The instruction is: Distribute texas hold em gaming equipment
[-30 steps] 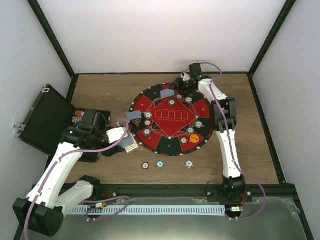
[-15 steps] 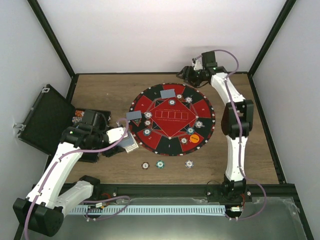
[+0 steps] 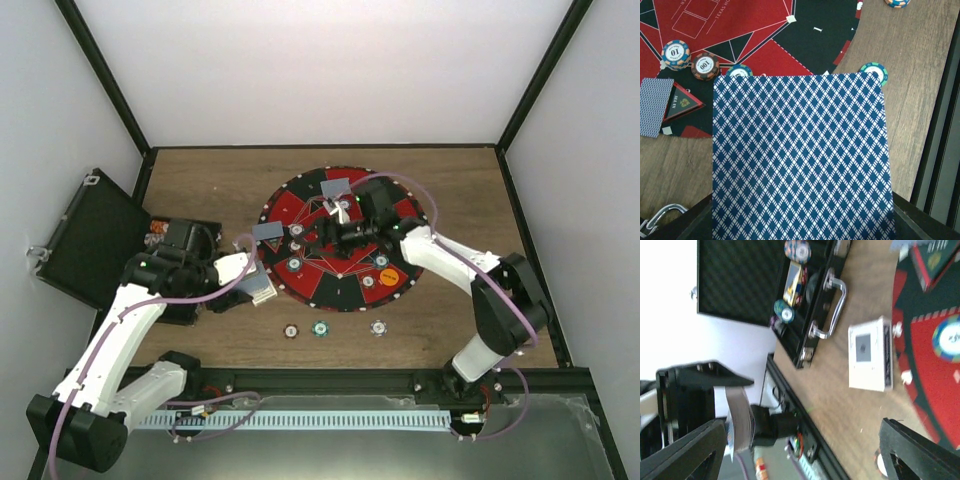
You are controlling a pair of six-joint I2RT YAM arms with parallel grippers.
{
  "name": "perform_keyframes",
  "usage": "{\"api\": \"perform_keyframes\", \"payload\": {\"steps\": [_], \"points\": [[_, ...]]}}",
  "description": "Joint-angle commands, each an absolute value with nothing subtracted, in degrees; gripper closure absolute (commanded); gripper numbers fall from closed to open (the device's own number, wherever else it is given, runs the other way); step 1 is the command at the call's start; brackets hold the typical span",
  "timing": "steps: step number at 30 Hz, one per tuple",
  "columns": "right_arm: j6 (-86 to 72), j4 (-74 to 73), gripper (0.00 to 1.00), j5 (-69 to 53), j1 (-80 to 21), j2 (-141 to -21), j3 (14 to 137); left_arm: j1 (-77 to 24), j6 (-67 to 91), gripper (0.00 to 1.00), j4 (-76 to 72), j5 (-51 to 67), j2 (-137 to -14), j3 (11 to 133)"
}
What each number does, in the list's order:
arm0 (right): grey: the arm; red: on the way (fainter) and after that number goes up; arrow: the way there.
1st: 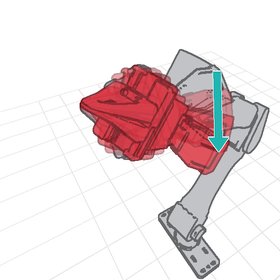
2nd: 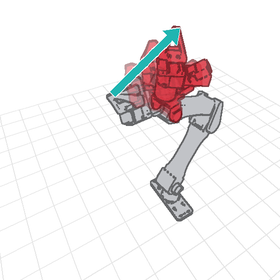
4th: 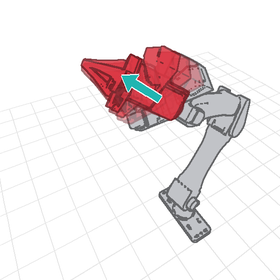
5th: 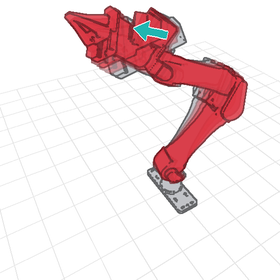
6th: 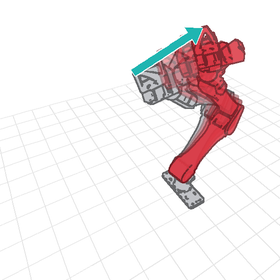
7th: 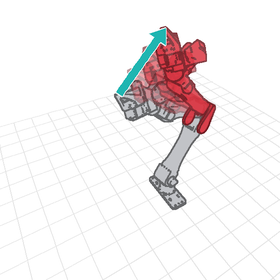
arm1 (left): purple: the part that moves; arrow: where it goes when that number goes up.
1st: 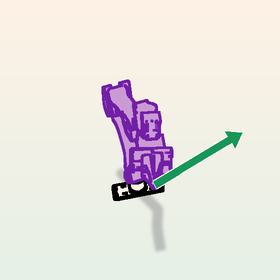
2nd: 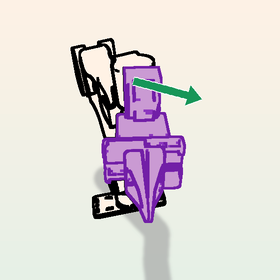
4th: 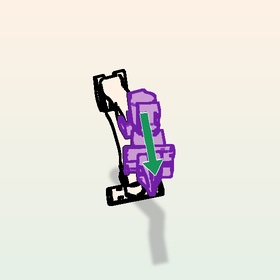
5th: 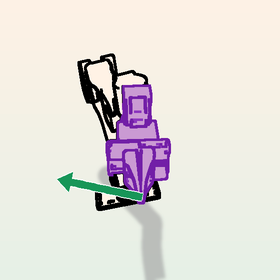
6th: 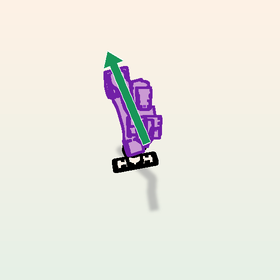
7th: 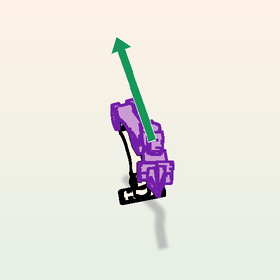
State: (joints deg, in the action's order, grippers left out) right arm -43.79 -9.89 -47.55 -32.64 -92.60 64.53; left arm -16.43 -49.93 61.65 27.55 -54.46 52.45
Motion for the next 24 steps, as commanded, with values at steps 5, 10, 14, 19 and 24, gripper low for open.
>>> {"api": "perform_keyframes", "payload": {"steps": [5,10,14,19,24], "points": [[-57.6,11.3,0.16,-52.9,-38.7,-85.9,53.0,-16.3,-49.3,0.96,59.1,30.2,-54.0,52.9],[-59.7,14.0,0.16,-52.5,-42.2,-87.7,53.4,-16.3,-49.5,0.96,58.9,29.9,-53.7,52.4],[-60.1,14.7,0.18,-52.4,-44.6,-90.8,55.5,-16.3,-49.5,0.96,59.0,29.9,-53.5,52.4],[-59.9,14.8,0.19,-52.7,-47.5,-95.1,59.4,-16.3,-49.9,0.96,59.2,29.5,-53.3,52.4],[-60.0,15.1,0.19,-52.9,-49.6,-98.7,62.4,-16.3,-50.2,0.96,59.5,29.3,-53.1,52.2]]}}
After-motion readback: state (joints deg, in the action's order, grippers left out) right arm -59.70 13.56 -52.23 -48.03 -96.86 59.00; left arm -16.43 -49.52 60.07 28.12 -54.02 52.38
